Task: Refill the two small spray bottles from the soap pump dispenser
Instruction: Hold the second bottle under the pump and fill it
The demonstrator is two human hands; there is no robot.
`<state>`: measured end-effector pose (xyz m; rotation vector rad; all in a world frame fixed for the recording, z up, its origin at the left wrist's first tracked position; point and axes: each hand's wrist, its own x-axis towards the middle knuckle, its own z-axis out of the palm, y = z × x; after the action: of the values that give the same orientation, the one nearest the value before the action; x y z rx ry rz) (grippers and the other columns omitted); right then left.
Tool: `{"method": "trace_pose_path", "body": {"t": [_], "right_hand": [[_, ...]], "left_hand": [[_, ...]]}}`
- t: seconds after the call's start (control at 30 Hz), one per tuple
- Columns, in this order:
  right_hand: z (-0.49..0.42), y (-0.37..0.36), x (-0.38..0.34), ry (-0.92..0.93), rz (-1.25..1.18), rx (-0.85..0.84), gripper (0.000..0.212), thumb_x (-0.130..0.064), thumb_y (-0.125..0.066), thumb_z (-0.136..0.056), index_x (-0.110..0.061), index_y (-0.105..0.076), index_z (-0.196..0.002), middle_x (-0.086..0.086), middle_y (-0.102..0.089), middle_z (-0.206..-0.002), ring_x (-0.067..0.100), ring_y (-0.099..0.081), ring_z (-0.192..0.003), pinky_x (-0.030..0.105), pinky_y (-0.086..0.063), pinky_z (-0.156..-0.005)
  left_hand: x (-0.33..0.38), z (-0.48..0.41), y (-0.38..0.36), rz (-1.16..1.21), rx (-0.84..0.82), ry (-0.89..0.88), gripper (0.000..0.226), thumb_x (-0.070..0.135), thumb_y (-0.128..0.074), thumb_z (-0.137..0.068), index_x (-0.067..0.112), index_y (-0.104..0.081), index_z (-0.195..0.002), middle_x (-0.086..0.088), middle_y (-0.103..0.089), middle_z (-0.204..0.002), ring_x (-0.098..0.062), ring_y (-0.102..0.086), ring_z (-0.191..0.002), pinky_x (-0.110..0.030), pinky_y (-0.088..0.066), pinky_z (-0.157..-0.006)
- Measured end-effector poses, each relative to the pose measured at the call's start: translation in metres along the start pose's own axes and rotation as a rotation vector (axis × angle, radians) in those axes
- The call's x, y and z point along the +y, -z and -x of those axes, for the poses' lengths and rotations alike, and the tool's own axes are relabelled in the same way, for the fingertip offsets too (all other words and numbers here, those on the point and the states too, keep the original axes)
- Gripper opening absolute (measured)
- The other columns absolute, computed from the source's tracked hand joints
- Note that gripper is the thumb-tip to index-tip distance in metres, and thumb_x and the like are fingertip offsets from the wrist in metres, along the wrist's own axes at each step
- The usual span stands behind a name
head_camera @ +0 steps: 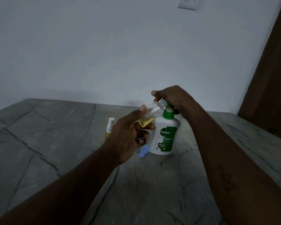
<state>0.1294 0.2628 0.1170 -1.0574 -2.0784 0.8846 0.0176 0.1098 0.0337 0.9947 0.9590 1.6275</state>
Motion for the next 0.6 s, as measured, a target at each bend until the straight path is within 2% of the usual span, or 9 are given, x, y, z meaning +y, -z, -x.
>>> {"method": "trace_pose_path", "body": {"t": [0.13,0.23,0.37,0.47,0.6], "right_hand": [[0.0007,-0.003,0.0028,-0.024,-0.002,-0.03,0.032,-0.049,-0.073,-0.088,-0.018,-0.077,-0.079,0.004,-0.07,-0.082,0.018,-0.059,-0.068,0.028,-0.045,-0.062],[0.0001,-0.0036,0.0042,-0.029,0.009,-0.031,0.035,-0.051,-0.072,-0.087,-0.017,-0.079,-0.08,0.006,-0.074,-0.085,0.02,-0.061,-0.07,0.03,-0.046,-0.066],[0.0006,-0.0038,0.0037,-0.012,0.006,-0.014,0.036,-0.05,-0.071,-0.089,-0.017,-0.079,-0.079,0.0,-0.068,-0.073,0.017,-0.059,-0.065,0.03,-0.044,-0.062],[0.0019,-0.0038,0.0031,0.01,0.024,-0.006,0.037,-0.051,-0.07,-0.089,-0.017,-0.078,-0.077,-0.001,-0.066,-0.072,0.016,-0.057,-0.063,0.029,-0.042,-0.061],[0.0025,0.0021,-0.002,0.078,0.015,0.043,0.039,-0.052,-0.068,-0.091,-0.015,-0.079,-0.084,-0.001,-0.068,-0.077,0.015,-0.056,-0.064,0.027,-0.044,-0.06]], "left_hand": [[0.0006,-0.0001,0.001,0.006,0.015,-0.001,0.059,0.052,-0.059,-0.084,0.011,-0.065,-0.127,-0.007,-0.066,-0.08,-0.014,-0.05,-0.058,-0.023,-0.039,-0.049],[0.0001,0.0,0.0003,0.008,0.024,0.004,0.057,0.05,-0.057,-0.09,0.01,-0.063,-0.13,-0.008,-0.066,-0.079,-0.015,-0.05,-0.057,-0.023,-0.038,-0.048],[-0.0012,-0.0008,0.0,0.011,0.029,0.015,0.055,0.049,-0.056,-0.092,0.01,-0.064,-0.13,-0.008,-0.066,-0.08,-0.015,-0.05,-0.057,-0.024,-0.038,-0.048],[-0.0008,0.0004,-0.0006,0.014,0.023,0.015,0.055,0.05,-0.057,-0.088,0.012,-0.065,-0.127,-0.009,-0.066,-0.08,-0.015,-0.05,-0.057,-0.024,-0.038,-0.048],[0.0012,0.0007,-0.0015,0.05,-0.016,0.024,0.044,0.047,-0.049,-0.097,0.015,-0.07,-0.119,-0.008,-0.066,-0.08,-0.015,-0.049,-0.058,-0.023,-0.037,-0.049]]}}
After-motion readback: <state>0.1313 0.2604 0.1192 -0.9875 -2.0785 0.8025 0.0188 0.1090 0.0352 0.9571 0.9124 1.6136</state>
